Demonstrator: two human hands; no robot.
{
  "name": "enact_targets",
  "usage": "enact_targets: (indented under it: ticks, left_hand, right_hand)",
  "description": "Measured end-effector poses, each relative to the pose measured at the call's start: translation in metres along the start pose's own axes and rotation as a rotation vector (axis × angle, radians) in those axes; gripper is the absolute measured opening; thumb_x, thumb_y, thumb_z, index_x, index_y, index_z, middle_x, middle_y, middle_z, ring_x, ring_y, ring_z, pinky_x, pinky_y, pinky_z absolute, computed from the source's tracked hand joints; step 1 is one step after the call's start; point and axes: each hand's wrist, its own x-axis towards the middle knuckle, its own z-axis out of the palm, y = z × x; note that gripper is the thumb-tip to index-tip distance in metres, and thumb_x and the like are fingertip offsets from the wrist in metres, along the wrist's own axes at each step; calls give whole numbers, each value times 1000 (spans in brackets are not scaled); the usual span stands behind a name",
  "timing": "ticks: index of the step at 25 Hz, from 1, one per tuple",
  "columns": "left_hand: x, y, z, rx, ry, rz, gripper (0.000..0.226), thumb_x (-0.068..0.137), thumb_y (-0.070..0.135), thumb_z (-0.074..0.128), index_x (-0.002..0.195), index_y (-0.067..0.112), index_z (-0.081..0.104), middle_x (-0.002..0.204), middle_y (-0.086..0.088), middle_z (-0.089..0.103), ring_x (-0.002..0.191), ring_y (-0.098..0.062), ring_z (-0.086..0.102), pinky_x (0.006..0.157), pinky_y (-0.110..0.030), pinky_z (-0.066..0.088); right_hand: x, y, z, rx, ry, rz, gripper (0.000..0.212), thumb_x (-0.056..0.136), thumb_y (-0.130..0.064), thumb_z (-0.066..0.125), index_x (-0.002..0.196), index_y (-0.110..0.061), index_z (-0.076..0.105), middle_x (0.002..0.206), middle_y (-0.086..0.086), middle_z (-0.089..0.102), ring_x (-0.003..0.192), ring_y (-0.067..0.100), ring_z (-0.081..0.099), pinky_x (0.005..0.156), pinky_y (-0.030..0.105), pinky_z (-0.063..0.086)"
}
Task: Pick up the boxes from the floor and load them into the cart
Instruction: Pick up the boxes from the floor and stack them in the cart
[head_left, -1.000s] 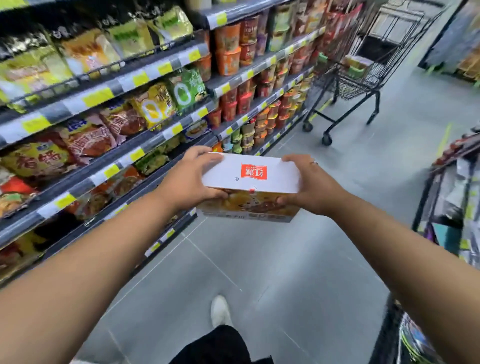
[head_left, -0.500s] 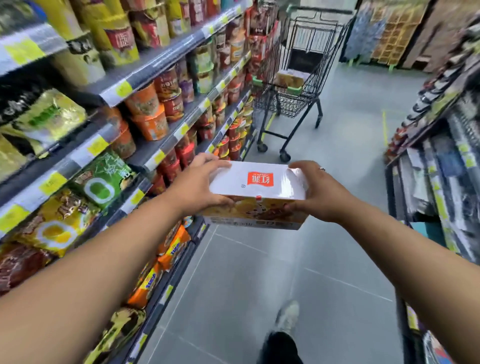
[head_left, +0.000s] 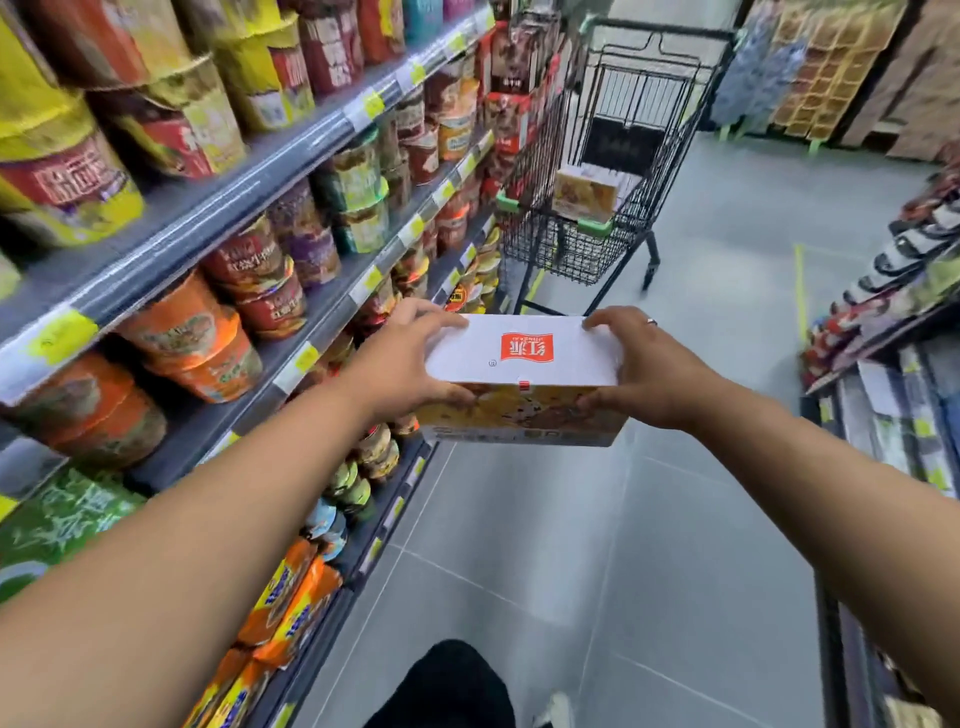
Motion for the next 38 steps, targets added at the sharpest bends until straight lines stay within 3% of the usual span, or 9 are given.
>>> enact_targets:
  ticks: [7,14,23,30,33,38]
  left_hand:
    - [199,-57,-12,1,-35,46,87,53,49,89,130,35,52,131,9,36,123,-15,41,104,-33,35]
    - [390,-102,-33,13,-150,98,82,58,43,89,130,29,52,134,2,34,126,-16,37,98,-19,26]
    - [612,-103,-17,156,-232,133,92,58,48,87,137,29,45,137,-1,35,128,-22,38,103,-32,33]
    - [783,-86,5,149,-253,60,92,59,44,88,138,28,43,135,0,33,124,-22,39,100,-31,33]
    - [847,-86,20,178,-287,30,94,58,46,88,139,31,41,136,1,33,125,-25,41,104,-37,36]
    - [947,-99,49,342,-363,74,103,61,47,86,145,30,30,138,-6,35,121,-31,47,99,-42,41]
  right_hand:
    - [177,57,-21,-9,-7,50,86,67,-39,85,137,-27,36,145,-2,33,125,22,42,97,34,42]
    - [339,100,-45,-28,26,166,84,70,-36,83,138,-27,35,148,0,31,128,24,43,98,37,43]
    - [507,206,-93,-53,22,241,87,69,-43,82,139,-30,32,150,-2,31,128,24,44,99,43,44]
    - [642,302,-157,-42,-25,233,90,68,-42,82,141,-27,31,149,-2,30,125,26,45,96,44,46]
    - [692,338,-173,-47,-58,254,91,68,-41,83,142,-27,31,148,-2,30,123,27,48,96,42,46]
    - [768,392,-168,-64,-102,348,111,65,-43,84,150,-24,16,151,2,23,124,32,48,100,44,45]
